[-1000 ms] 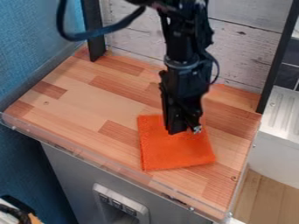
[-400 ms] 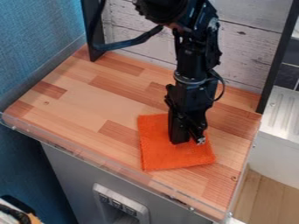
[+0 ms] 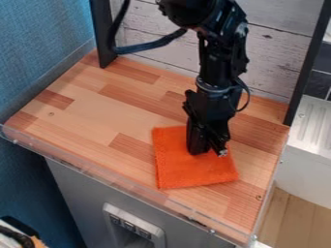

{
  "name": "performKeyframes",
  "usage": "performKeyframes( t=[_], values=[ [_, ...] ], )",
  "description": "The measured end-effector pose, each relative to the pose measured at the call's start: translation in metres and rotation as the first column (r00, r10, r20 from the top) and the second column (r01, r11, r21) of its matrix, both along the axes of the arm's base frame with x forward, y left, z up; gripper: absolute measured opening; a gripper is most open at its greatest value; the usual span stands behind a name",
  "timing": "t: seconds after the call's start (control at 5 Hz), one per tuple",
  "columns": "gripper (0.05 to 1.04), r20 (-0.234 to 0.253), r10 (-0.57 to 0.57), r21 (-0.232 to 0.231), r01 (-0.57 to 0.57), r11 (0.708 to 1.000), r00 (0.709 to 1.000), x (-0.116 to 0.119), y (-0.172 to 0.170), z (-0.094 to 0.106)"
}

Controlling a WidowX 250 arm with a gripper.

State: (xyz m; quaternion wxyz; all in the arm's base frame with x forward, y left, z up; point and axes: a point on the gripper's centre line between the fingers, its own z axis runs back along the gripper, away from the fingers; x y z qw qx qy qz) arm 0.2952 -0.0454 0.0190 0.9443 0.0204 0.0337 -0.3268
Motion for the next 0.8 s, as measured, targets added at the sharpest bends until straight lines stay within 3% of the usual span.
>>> performKeyframes(
  t=[0.4,0.8],
  values=[
    [0.063,0.055,0.064,0.026,-0.065,0.998,0.996,0.003,-0.008,-0.002],
    [0.063,0.133,0.262,-0.011,-0.263,0.965,0.956,0.022,-0.021,0.011]
  ],
)
